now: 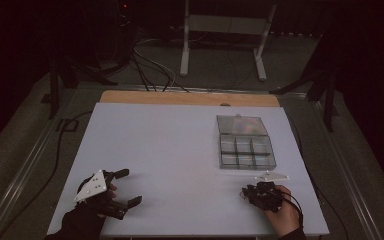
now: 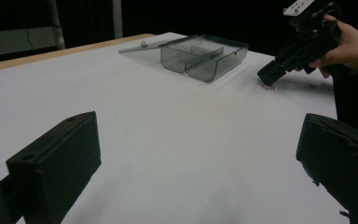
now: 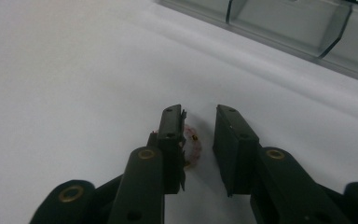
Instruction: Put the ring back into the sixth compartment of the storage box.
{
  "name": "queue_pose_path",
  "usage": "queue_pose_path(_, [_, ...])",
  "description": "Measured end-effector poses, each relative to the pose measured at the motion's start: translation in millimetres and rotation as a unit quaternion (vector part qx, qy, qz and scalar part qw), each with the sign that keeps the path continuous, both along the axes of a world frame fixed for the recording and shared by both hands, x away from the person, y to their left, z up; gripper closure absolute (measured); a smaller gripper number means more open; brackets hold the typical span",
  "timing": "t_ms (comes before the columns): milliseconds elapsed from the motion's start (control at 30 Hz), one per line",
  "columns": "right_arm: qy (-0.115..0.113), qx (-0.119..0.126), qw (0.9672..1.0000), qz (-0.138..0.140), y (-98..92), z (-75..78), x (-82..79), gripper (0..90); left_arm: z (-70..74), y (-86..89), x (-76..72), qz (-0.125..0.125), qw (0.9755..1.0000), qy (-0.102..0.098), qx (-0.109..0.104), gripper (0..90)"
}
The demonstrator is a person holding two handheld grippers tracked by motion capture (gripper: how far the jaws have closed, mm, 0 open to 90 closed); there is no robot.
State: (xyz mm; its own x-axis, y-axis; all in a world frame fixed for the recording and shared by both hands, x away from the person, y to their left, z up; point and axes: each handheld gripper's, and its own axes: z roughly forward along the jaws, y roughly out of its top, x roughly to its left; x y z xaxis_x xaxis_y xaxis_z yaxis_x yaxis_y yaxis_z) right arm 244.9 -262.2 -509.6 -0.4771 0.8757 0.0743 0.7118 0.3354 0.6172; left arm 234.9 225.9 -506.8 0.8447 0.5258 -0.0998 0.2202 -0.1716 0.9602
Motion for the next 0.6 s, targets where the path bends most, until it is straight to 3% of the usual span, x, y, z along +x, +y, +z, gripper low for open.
queue_pose_path(267, [-0.008, -0.034, 0.9994, 0.002, 7.3, 0.1, -2.5, 77.5, 0.1, -0.2, -0.1, -0.001, 1.0000, 0.000, 0.001, 0.9])
queue_pose_path(600, [-0.005, -0.040, 0.9992, 0.008, 10.0, 0.4, -2.1, 83.4, -0.4, -0.6, 0.2, -0.001, 1.0000, 0.001, 0.002, 0.9])
